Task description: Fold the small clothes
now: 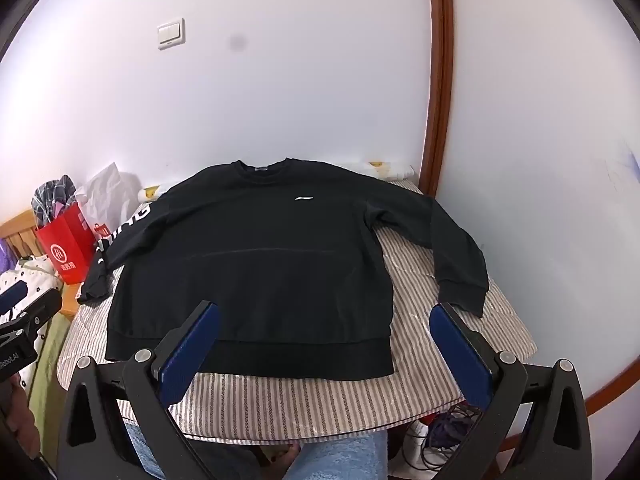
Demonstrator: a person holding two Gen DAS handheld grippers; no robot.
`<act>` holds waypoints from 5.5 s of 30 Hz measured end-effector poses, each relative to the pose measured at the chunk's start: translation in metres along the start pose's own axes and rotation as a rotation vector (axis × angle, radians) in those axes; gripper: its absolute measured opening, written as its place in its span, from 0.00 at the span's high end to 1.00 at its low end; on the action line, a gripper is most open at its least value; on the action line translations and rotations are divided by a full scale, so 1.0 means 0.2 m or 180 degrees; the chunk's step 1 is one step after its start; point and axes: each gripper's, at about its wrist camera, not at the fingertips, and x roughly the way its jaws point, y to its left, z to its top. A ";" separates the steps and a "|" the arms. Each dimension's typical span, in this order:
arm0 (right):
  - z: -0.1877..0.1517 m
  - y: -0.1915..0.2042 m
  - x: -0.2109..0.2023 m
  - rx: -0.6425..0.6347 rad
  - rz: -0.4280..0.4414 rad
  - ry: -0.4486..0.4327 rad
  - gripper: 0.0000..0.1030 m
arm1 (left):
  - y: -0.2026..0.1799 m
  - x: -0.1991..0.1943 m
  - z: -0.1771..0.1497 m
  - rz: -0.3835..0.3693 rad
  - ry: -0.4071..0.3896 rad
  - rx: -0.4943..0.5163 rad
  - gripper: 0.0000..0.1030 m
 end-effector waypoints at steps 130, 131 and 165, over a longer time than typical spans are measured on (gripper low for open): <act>0.04 0.24 1.16 -0.0012 0.0310 0.0977 0.02 | 0.88 1.52 -0.07 0.1062 0.1004 -0.0491 0.70; 0.04 0.24 1.17 -0.0011 0.0311 0.0980 0.02 | 0.89 1.52 -0.07 0.1120 0.1004 -0.0464 0.80; 0.04 -0.35 1.08 0.0188 0.0175 0.0838 0.02 | -0.37 1.46 0.67 -0.0626 0.0570 -0.0004 0.91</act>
